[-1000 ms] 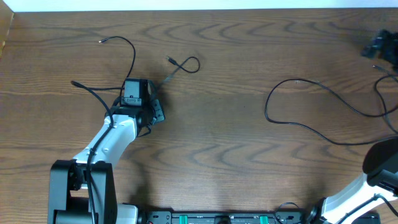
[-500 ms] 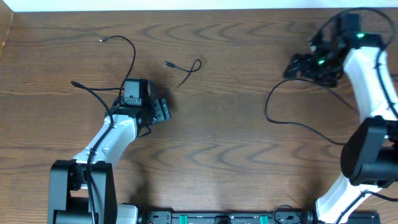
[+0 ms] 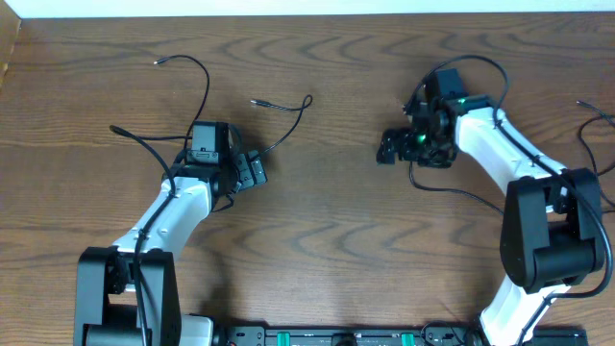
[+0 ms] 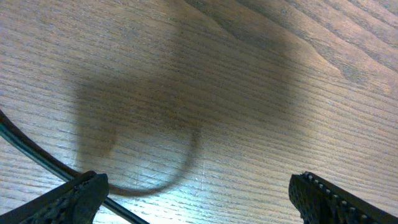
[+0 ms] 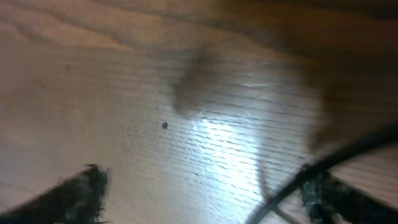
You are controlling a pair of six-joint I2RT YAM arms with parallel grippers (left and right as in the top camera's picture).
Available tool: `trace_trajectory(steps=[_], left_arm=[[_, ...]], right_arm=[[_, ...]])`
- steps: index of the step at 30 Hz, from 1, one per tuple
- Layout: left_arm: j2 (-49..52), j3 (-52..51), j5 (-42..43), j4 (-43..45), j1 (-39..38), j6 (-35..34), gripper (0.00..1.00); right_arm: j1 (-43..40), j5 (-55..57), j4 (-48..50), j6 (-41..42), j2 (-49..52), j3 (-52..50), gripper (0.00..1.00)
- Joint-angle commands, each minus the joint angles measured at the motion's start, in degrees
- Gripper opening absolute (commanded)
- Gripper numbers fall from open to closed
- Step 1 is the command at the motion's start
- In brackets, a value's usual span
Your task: Untangle cables
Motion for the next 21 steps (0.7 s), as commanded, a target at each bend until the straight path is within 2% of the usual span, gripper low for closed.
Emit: trace_trajectory(steps=[1, 3, 5, 9, 14, 21], left_arm=[[-0.2, 0.0, -0.1, -0.3, 0.1, 0.5, 0.98], [-0.2, 0.0, -0.1, -0.3, 0.1, 0.5, 0.98], [-0.2, 0.0, -0.1, -0.2, 0.1, 0.5, 0.98], [-0.2, 0.0, -0.1, -0.3, 0.1, 0.5, 0.98], [-0.2, 0.0, -0.1, -0.3, 0.1, 0.5, 0.98], [-0.2, 0.0, -0.1, -0.3, 0.1, 0.5, 0.98]], right_arm=[[1.2, -0.2, 2.2, 3.0, -0.3, -2.6, 0.57], [1.3, -0.1, 2.8, 3.4, -0.3, -3.1, 0.24], [1.0, -0.4, 2.8, 5.2, -0.4, -2.5, 0.01], [-0.6, -2.4, 1.0, 5.0, -0.5, 1.8, 0.01], [-4.2, -0.4, -4.9, 0.1, -0.6, 11.4, 0.01], [-11.3, 25.0, -15.1, -0.7, -0.6, 28.1, 0.01]])
